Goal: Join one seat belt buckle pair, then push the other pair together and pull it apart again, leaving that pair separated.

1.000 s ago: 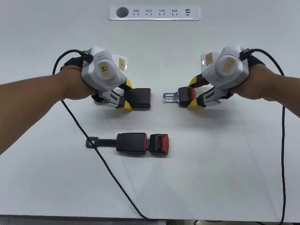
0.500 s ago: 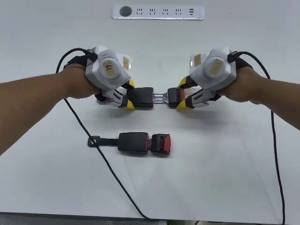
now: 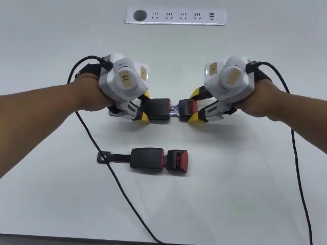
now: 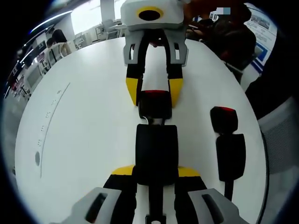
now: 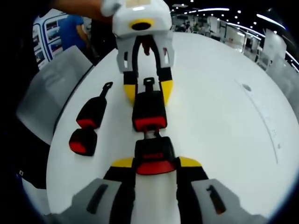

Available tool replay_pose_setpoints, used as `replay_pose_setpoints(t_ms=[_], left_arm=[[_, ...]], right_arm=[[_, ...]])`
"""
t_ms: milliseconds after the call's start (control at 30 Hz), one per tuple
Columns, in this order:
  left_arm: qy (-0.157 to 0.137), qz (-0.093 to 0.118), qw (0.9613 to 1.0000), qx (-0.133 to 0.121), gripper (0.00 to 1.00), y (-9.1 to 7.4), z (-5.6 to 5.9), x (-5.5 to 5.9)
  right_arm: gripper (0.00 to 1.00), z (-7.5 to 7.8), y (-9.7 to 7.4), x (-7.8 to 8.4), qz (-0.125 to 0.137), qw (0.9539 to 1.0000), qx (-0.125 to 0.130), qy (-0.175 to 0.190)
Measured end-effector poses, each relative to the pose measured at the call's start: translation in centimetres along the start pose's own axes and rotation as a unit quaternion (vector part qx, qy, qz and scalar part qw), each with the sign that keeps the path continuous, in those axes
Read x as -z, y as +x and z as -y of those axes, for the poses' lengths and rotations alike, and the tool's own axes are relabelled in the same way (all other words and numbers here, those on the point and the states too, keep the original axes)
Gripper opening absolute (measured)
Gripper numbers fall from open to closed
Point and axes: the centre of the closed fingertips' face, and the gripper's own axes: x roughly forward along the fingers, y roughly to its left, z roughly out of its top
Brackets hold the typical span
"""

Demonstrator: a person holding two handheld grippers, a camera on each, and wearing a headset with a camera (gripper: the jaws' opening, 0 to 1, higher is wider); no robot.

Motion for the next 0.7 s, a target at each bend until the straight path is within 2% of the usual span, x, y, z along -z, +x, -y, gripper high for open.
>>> replay_pose_setpoints(t_ms=[133, 433, 700], left_arm=[[-0.006, -0.004, 1.0000, -0.001, 0.30, 0.02, -0.08, 0.00], [-0.014, -0.013, 0.9998, 0.000, 0.30, -0.05, -0.10, 0.08], [-0.010, -0.023, 0.9997, -0.001, 0.30, -0.09, -0.01, 0.16]], right_arm=[[0.32, -0.14, 0.81, -1.10, 0.007, 1.0000, 0.003, 0.005], [0.32, -0.67, 0.77, -0.95, 0.001, 0.9994, 0.013, 0.032], [0.32, -0.72, 0.68, -0.86, -0.015, 0.9993, 0.019, 0.028]])
